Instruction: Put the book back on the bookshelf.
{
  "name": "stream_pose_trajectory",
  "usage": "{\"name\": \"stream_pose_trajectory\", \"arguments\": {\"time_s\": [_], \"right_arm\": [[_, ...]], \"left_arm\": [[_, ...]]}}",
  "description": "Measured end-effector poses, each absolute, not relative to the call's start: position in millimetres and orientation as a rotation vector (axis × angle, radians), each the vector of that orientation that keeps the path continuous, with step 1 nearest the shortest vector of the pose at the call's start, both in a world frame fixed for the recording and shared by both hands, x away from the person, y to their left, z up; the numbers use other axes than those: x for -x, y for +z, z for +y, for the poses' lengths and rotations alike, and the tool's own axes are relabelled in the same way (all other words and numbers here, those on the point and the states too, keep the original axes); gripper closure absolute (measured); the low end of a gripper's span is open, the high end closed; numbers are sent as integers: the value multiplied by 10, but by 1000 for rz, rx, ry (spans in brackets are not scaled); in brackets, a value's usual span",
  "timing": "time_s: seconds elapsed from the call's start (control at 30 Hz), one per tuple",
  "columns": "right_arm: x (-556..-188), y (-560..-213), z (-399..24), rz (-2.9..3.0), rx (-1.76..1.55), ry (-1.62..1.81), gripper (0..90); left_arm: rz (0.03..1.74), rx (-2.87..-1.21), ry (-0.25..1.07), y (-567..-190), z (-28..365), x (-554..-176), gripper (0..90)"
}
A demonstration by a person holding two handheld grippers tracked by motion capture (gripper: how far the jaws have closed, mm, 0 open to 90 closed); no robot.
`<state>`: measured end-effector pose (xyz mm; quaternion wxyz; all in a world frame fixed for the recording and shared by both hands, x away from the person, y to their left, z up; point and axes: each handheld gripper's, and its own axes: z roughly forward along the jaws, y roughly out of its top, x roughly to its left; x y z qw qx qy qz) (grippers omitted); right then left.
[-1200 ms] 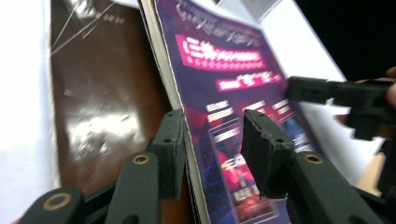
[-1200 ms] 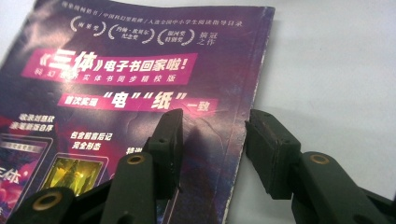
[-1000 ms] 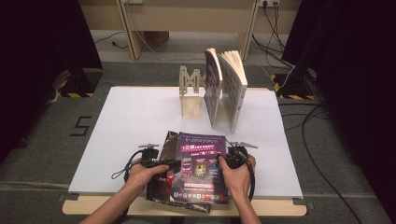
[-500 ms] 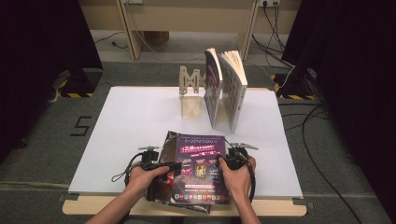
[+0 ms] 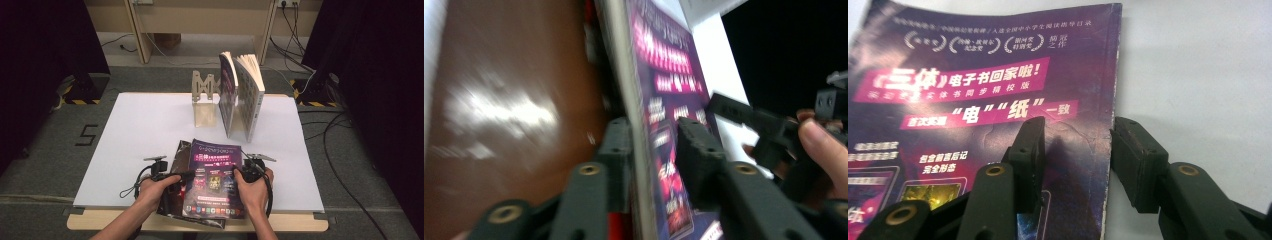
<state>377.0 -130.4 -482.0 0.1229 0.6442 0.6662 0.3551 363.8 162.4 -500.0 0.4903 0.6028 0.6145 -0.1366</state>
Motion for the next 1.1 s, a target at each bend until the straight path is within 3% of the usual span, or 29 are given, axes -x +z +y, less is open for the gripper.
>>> {"name": "stream_pose_trajectory", "arguments": {"time_s": [0.1,0.27,0.6,1.1], "right_arm": [[-3766,-4816,-1287,1955,-1878,1044,575],[-3825,-4796,-1346,2036,-1863,1048,567],[-4128,-4716,-1386,2096,-1855,1067,530],[-4587,-4720,-1219,2124,-1839,1070,521]], "left_arm": [[1474,-1519,-288,-5047,1551,-3605,733],[1416,-1554,-328,-5004,1636,-3621,830],[1403,-1642,-447,-5007,1798,-3719,828],[1424,-1689,-413,-4970,1896,-3890,818]]}}
